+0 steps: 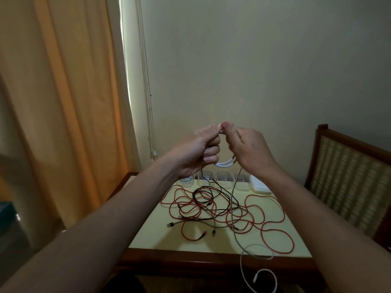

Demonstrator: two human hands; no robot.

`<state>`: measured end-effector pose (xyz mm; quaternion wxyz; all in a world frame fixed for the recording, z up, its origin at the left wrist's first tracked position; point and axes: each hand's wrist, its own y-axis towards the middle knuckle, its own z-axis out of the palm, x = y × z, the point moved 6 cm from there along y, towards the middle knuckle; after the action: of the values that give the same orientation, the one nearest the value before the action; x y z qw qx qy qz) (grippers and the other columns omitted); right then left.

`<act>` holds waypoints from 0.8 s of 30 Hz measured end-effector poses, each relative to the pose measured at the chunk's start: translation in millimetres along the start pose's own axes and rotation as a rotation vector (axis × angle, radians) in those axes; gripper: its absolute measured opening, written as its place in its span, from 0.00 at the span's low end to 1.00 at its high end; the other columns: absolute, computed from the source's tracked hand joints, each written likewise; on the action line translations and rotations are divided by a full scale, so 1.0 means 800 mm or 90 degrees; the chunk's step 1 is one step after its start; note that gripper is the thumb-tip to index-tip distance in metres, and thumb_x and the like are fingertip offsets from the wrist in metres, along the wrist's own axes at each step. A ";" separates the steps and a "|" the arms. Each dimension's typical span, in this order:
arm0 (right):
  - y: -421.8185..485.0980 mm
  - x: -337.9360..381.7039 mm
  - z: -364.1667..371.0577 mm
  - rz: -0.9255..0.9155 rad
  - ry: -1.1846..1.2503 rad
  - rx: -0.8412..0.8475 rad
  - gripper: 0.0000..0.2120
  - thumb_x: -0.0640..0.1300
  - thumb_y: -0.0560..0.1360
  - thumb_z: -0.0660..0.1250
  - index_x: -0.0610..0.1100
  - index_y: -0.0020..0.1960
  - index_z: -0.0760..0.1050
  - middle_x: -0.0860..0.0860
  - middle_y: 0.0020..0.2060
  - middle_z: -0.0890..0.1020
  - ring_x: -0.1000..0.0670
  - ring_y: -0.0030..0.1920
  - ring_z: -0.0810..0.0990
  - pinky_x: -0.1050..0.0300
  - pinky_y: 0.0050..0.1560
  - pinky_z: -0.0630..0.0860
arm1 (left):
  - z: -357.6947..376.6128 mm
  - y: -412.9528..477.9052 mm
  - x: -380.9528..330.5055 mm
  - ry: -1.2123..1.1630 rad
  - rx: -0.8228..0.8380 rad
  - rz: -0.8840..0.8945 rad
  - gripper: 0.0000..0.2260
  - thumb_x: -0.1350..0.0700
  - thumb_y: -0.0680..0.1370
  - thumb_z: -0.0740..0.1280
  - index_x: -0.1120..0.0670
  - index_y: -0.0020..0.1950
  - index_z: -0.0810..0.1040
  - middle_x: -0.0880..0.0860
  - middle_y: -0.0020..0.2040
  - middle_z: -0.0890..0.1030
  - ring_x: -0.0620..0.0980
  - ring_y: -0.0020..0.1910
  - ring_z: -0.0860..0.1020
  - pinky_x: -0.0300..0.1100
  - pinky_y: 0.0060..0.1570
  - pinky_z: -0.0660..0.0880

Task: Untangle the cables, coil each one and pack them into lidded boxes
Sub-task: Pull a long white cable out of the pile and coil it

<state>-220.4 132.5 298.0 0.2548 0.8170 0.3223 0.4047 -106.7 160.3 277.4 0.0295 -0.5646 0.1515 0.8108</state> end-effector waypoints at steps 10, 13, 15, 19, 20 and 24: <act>0.001 0.002 0.004 0.059 0.147 0.067 0.28 0.61 0.83 0.57 0.47 0.30 0.69 0.54 0.24 0.69 0.53 0.26 0.65 0.55 0.32 0.62 | -0.002 -0.002 -0.011 -0.076 -0.015 -0.028 0.13 0.56 0.85 0.57 0.57 0.51 0.81 0.45 0.26 0.56 0.39 0.20 0.55 0.32 0.19 0.49; 0.002 -0.003 0.001 0.098 0.211 0.076 0.25 0.62 0.82 0.59 0.48 0.33 0.75 0.51 0.25 0.68 0.51 0.27 0.65 0.57 0.30 0.61 | -0.010 -0.004 -0.019 -0.170 -0.036 -0.030 0.15 0.57 0.85 0.55 0.59 0.49 0.80 0.45 0.25 0.58 0.40 0.23 0.50 0.31 0.18 0.50; 0.001 -0.012 -0.006 0.136 0.259 0.067 0.22 0.60 0.81 0.62 0.46 0.37 0.75 0.50 0.27 0.69 0.50 0.27 0.65 0.58 0.28 0.61 | -0.023 -0.004 -0.030 -0.245 -0.052 -0.021 0.13 0.58 0.84 0.56 0.61 0.54 0.78 0.45 0.24 0.59 0.42 0.25 0.49 0.33 0.17 0.51; -0.005 -0.038 -0.026 0.192 0.265 0.054 0.18 0.55 0.80 0.66 0.40 0.45 0.77 0.50 0.29 0.73 0.52 0.28 0.67 0.60 0.28 0.64 | -0.061 -0.004 -0.051 -0.378 -0.084 0.007 0.13 0.59 0.85 0.55 0.61 0.56 0.78 0.47 0.22 0.59 0.42 0.22 0.50 0.35 0.15 0.53; -0.006 -0.044 -0.031 0.201 0.270 0.053 0.16 0.54 0.80 0.68 0.40 0.47 0.77 0.50 0.31 0.74 0.52 0.28 0.67 0.60 0.29 0.64 | -0.069 -0.005 -0.054 -0.402 -0.101 0.017 0.12 0.59 0.85 0.56 0.61 0.56 0.78 0.47 0.23 0.59 0.42 0.20 0.51 0.35 0.15 0.53; -0.009 -0.069 -0.041 0.228 0.281 0.024 0.08 0.47 0.78 0.71 0.42 0.50 0.78 0.50 0.34 0.79 0.53 0.28 0.67 0.58 0.29 0.65 | -0.091 -0.010 -0.062 -0.465 -0.199 0.048 0.15 0.62 0.81 0.56 0.62 0.61 0.79 0.47 0.25 0.59 0.43 0.18 0.56 0.35 0.17 0.52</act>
<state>-275.3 101.9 283.1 0.0874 0.7577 0.2278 0.6053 -21.1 154.0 298.2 -0.0342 -0.2307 0.0266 0.9721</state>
